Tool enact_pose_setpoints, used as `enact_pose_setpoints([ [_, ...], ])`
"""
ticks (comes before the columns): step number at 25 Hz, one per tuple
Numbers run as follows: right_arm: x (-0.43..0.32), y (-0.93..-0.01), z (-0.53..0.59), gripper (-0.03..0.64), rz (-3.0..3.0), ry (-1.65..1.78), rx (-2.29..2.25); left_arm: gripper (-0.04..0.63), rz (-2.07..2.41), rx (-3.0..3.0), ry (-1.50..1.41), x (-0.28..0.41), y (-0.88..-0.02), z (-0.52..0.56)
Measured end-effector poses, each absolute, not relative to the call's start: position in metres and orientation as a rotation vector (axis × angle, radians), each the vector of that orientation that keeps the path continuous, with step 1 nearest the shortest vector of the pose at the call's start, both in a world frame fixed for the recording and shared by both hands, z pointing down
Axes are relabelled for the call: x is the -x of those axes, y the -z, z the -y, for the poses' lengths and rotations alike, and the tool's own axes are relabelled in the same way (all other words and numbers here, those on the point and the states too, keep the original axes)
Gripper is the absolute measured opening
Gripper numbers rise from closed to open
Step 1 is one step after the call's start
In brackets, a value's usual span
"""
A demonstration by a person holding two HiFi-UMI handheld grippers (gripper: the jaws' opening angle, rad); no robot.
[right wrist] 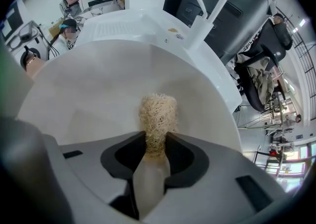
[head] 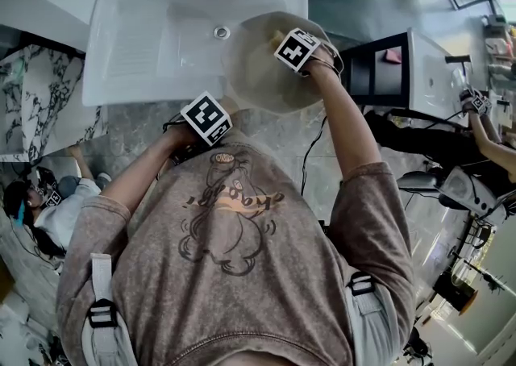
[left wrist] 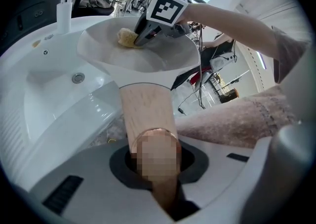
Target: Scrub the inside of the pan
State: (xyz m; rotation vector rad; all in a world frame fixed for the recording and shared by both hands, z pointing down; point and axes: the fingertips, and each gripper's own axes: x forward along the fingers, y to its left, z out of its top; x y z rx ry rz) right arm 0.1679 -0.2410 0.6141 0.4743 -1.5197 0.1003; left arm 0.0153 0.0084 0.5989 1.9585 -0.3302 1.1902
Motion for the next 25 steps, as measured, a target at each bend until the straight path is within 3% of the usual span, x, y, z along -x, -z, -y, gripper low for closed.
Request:
enact_pose_setpoints([
  [25,-0.195,-0.613,0.173,0.138,1.335,-0.207,-0.127,0.061,0.274,-1.940,-1.228,-0.013,-0.603,-0.011],
])
